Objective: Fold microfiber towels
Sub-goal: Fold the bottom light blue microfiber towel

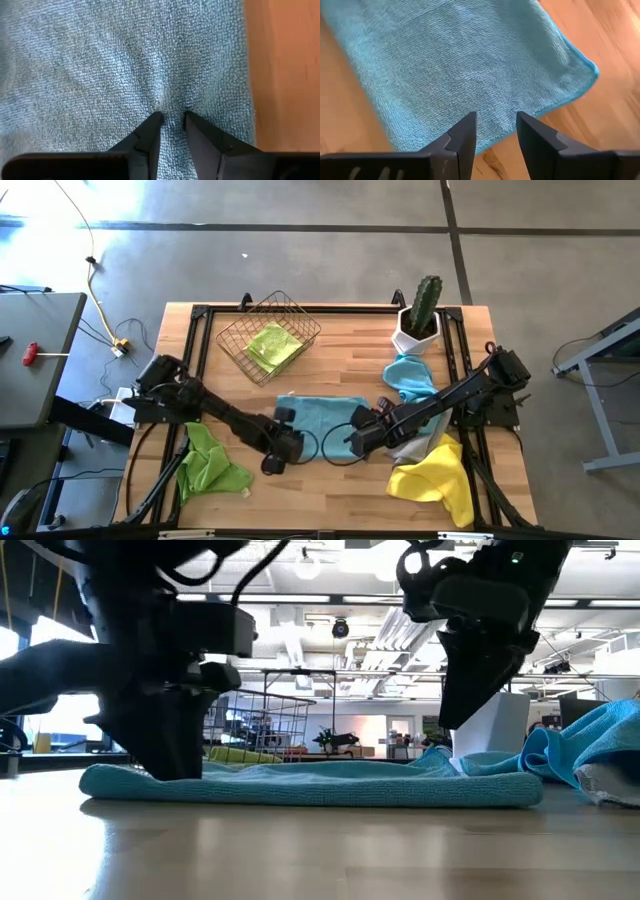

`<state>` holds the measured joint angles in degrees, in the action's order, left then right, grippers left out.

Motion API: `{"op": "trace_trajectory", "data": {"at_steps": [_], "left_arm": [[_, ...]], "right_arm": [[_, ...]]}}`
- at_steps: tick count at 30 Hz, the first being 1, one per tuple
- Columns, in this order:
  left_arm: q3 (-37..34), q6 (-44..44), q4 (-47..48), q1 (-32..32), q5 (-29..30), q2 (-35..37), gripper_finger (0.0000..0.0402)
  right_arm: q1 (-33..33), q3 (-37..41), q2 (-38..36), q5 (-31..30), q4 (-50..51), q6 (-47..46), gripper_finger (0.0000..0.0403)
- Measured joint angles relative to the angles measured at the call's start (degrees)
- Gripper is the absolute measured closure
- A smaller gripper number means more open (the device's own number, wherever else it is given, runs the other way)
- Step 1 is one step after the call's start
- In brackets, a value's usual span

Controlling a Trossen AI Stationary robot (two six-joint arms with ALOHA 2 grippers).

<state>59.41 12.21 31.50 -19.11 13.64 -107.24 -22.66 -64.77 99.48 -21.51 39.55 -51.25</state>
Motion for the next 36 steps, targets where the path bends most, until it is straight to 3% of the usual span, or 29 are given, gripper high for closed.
{"op": "trace_trajectory", "data": {"at_steps": [5, 14, 17, 21, 28, 36], "left_arm": [[-0.35, 4.11, 1.42, -2.91, 7.81, 1.03, 0.0322], [-0.54, 3.71, 11.34, -3.92, 8.4, 11.18, 0.0325], [-0.97, 3.06, 12.01, -2.68, 9.47, 15.44, 0.0331], [-6.63, 2.86, 7.77, 0.02, 9.81, 19.53, 0.0341], [-17.38, 3.34, -6.29, 4.46, 2.41, 22.13, 0.0355], [-24.08, 6.47, -14.09, 5.54, 1.41, 22.09, 0.0357]], "right_arm": [[0.03, 0.02, -0.02, -0.16, 1.93, -8.18, 0.0269], [0.77, 0.02, -0.99, 5.43, 17.51, -14.69, 0.0269], [0.9, 0.02, -1.88, 4.54, 18.01, -13.66, 0.0269], [0.57, 0.54, -2.44, 0.16, 18.43, -12.79, 0.0269], [0.89, 8.82, -4.23, 0.97, 8.12, -13.92, 0.0269], [0.44, 16.7, -6.04, 3.63, -14.86, -11.53, 0.0269]]}}
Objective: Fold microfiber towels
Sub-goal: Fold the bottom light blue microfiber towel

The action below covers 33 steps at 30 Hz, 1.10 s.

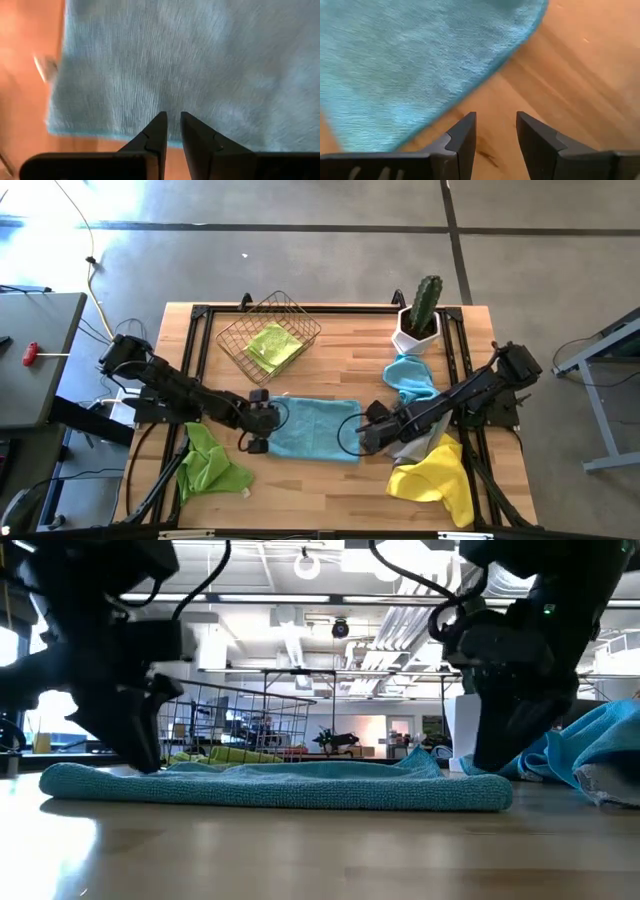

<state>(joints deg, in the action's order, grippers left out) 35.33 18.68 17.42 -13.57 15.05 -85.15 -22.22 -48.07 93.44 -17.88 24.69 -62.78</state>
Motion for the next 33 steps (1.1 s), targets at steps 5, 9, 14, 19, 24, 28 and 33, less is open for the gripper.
{"op": "trace_trajectory", "data": {"at_steps": [5, 9, 14, 19, 24, 28, 33], "left_arm": [[-2.87, 6.19, -6.34, -0.96, -2.98, 0.01, 0.0357], [-4.73, 12.06, -10.69, -3.64, -3.54, 0.05, 0.0357], [-4.98, 17.45, -13.62, -7.51, -3.85, -0.3, 0.0358], [-4.99, 19.18, -16.88, -9.99, -2.15, -0.3, 0.0358], [-4.97, 21.78, -18.15, -10.66, -0.17, -0.3, 0.0358], [-4.96, 23.27, -18.33, -10.66, 1.0, -0.7, 0.0358], [-4.94, 23.9, -19.24, -10.63, 1.67, -3.59, 0.0358]], "right_arm": [[-0.07, 6.2, -0.85, 2.84, -17.46, -0.6, 0.0269], [-0.09, 10.04, -0.9, 3.82, -26.2, -2.22, 0.0269], [-0.07, 10.99, -0.45, 2.6, -26.46, -4.25, 0.0269], [0.64, 10.97, -0.45, 1.32, -26.82, -2.61, 0.0254], [2.04, 10.93, -0.45, 1.63, -28.73, -1.82, 0.021], [3.5, 10.93, -0.45, 1.82, -28.44, -6.67, 0.0189], [4.36, 10.93, -0.43, 2.37, -28.21, -10.35, 0.0187]]}}
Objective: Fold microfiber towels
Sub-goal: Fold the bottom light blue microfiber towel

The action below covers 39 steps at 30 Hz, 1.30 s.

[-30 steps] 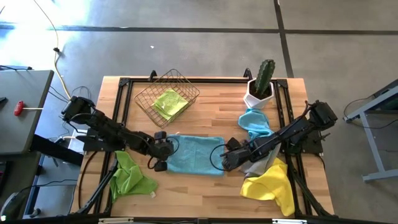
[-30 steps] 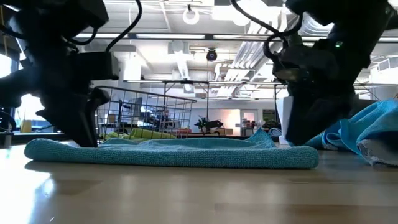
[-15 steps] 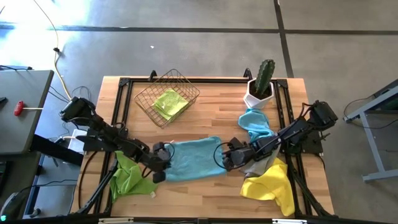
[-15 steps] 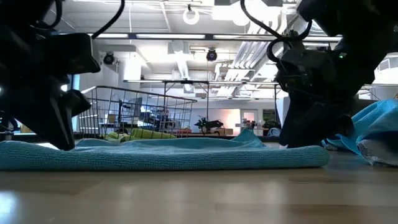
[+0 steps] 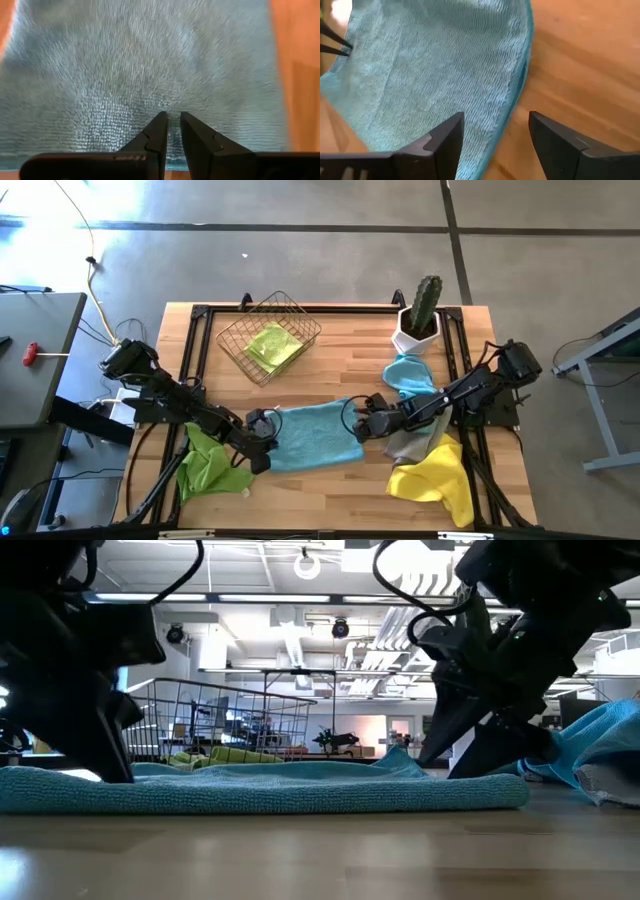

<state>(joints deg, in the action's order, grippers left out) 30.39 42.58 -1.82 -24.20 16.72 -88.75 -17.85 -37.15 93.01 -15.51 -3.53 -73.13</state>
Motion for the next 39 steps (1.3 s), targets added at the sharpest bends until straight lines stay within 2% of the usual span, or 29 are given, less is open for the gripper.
{"op": "trace_trajectory", "data": {"at_steps": [5, 10, 17, 22, 31, 33, 39], "left_arm": [[0.24, 0.75, -3.06, -0.03, 1.32, -3.47, 0.0358], [0.13, -1.63, -8.8, 0.19, 1.0, -5.07, 0.0358], [0.1, -2.11, -9.14, 0.19, 0.8, -5.14, 0.0358], [0.09, -2.09, -9.23, 0.19, 0.78, -5.16, 0.0358], [0.69, -2.29, -9.67, 0.17, -1.59, -4.9, 0.0358], [1.28, -3.49, -9.46, 0.1, -3.22, -4.94, 0.0358], [2.9, -6.18, -9.45, 0.13, -7.99, -4.99, 0.0358]], "right_arm": [[-0.17, 0.0, 1.09, 0.81, -2.63, -0.14, 0.0187], [-0.26, -0.18, 5.44, 1.04, -8.39, 0.05, 0.0187], [-0.26, -0.71, 6.16, 1.58, -8.92, 1.67, 0.0195], [-0.22, -1.93, 6.32, 1.84, -7.7, 3.07, 0.0243], [-0.19, -2.21, 6.43, 2.13, -5.84, 4.62, 0.0383], [-0.12, -2.21, 6.43, 2.46, -5.87, 5.68, 0.0396], [0.41, -2.34, 5.82, 4.81, -3.56, 6.11, 0.0398]]}}
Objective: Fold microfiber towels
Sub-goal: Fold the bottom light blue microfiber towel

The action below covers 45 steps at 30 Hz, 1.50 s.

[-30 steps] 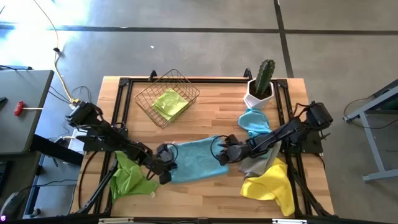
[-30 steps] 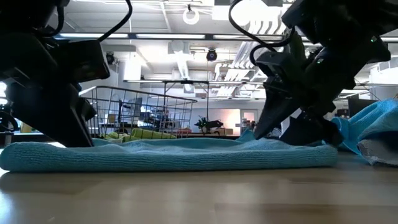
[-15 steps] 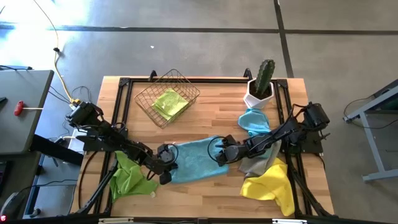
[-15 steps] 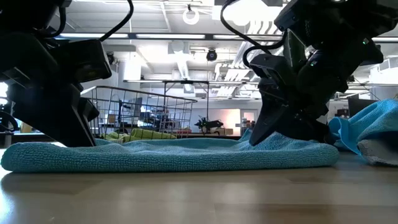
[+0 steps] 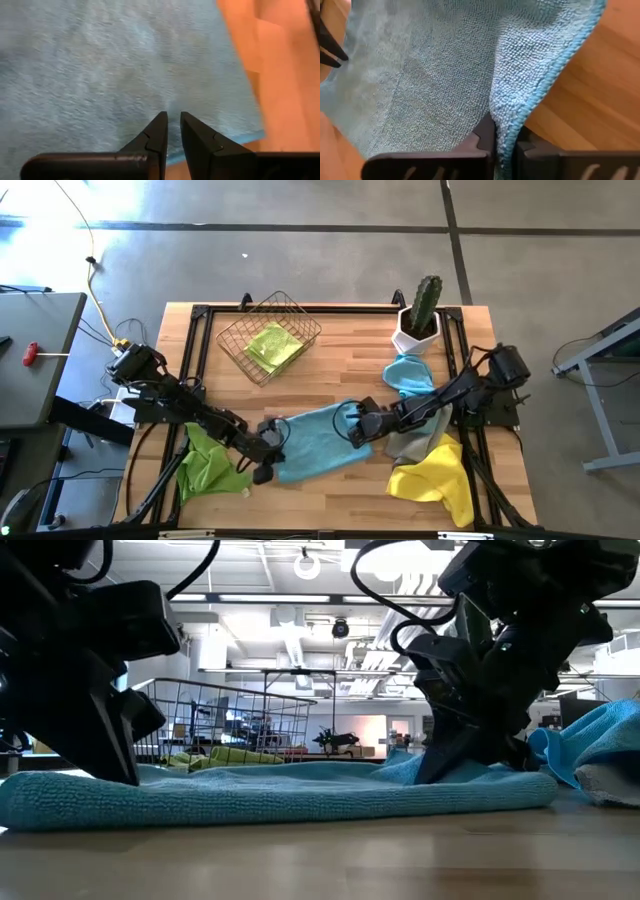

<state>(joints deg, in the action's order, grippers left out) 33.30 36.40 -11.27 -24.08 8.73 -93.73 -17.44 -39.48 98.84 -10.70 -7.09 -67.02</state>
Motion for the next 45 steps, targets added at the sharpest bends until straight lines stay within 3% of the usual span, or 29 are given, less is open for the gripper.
{"op": "trace_trajectory", "data": {"at_steps": [8, 14, 19, 32, 45], "left_arm": [[2.22, -0.28, -0.48, -2.3, -4.29, 0.04, 0.0358], [4.48, -2.14, -0.52, -4.63, -4.27, 0.09, 0.0358], [5.14, -2.14, -0.63, -5.55, -4.23, 0.13, 0.0358], [5.14, -2.81, 0.49, -6.86, -6.54, 0.17, 0.0358], [5.14, -8.11, 3.61, -6.84, 0.79, 0.2, 0.0358]], "right_arm": [[1.02, -1.35, -6.03, 4.1, 16.44, -0.05, 0.0401], [1.7, -12.01, -6.87, 2.94, 41.73, 1.53, 0.0402], [1.67, -21.37, -4.66, 2.52, 52.88, 3.0, 0.0402], [1.65, -41.18, 6.6, 4.91, 57.84, 7.02, 0.0403], [1.65, -63.38, 23.15, 7.3, 65.54, 11.88, 0.0403]]}}
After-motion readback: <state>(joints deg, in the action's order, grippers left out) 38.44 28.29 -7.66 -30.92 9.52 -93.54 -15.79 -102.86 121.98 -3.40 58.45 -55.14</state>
